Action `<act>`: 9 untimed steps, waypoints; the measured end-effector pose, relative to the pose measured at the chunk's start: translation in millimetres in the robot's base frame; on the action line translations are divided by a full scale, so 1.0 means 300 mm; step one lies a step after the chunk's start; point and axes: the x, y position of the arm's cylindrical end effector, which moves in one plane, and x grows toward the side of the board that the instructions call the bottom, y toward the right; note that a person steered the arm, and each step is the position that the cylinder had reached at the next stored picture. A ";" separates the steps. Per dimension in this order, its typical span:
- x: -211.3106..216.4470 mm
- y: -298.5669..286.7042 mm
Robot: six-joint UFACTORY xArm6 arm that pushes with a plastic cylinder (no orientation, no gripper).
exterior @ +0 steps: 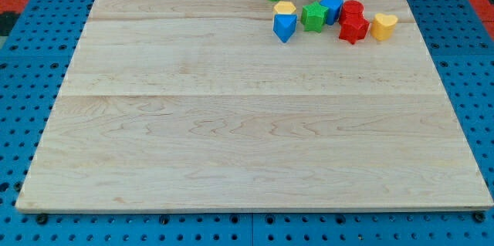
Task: Slightly slide the yellow hexagon to the left side of the green star
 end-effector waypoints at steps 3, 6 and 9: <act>0.085 -0.693; -0.016 -0.540; 0.120 -0.185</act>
